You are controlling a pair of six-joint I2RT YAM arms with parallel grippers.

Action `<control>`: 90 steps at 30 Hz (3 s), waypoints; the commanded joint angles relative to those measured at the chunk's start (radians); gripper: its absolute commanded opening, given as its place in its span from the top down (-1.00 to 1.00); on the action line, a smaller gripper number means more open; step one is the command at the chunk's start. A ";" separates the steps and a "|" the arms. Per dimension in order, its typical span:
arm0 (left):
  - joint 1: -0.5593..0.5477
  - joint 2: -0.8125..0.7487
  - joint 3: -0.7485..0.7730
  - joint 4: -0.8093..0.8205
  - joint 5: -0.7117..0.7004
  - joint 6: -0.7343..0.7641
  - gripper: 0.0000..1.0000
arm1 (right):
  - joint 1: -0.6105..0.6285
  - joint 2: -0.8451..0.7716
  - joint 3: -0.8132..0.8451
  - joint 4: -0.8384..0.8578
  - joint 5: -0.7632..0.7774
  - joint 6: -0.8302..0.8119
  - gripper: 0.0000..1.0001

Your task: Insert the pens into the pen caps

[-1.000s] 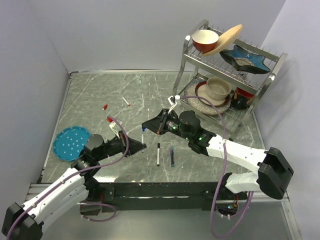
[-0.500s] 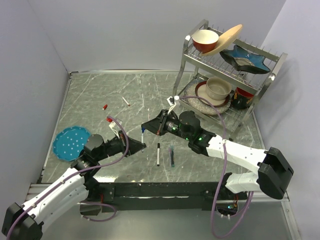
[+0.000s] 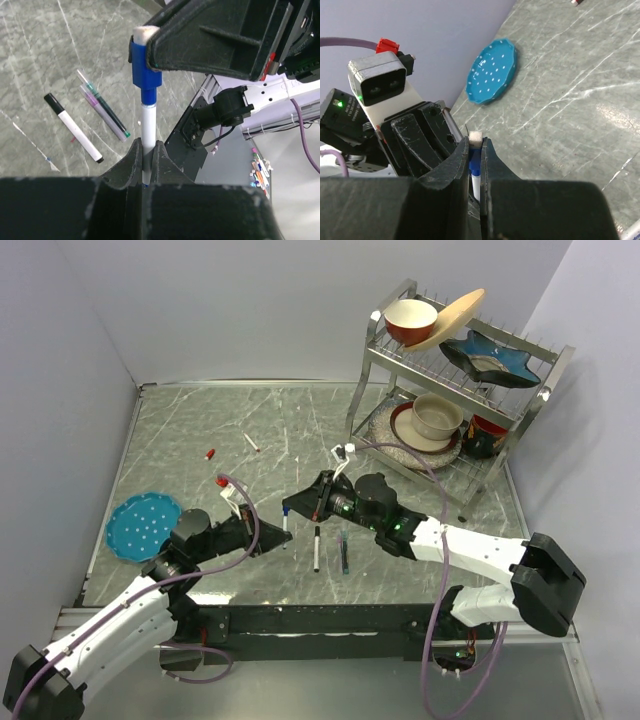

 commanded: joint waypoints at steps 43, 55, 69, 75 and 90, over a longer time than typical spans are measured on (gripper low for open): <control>0.293 0.202 0.200 0.146 0.041 0.023 0.98 | 0.373 0.073 -0.190 0.037 -0.019 0.045 1.00; 0.258 0.121 0.157 -0.012 0.035 0.027 0.98 | 0.251 -0.018 0.156 -0.409 0.159 -0.053 0.74; 0.224 0.133 0.218 -0.337 -0.137 0.067 0.98 | 0.120 -0.277 0.126 -0.483 0.265 -0.141 -0.39; 0.068 0.287 0.198 -0.358 -0.289 0.017 0.98 | 0.114 -0.374 0.018 -0.520 0.337 -0.147 -0.67; -0.201 0.644 0.275 -0.243 -0.459 -0.151 0.80 | 0.108 -0.575 -0.028 -0.624 0.428 -0.184 -0.69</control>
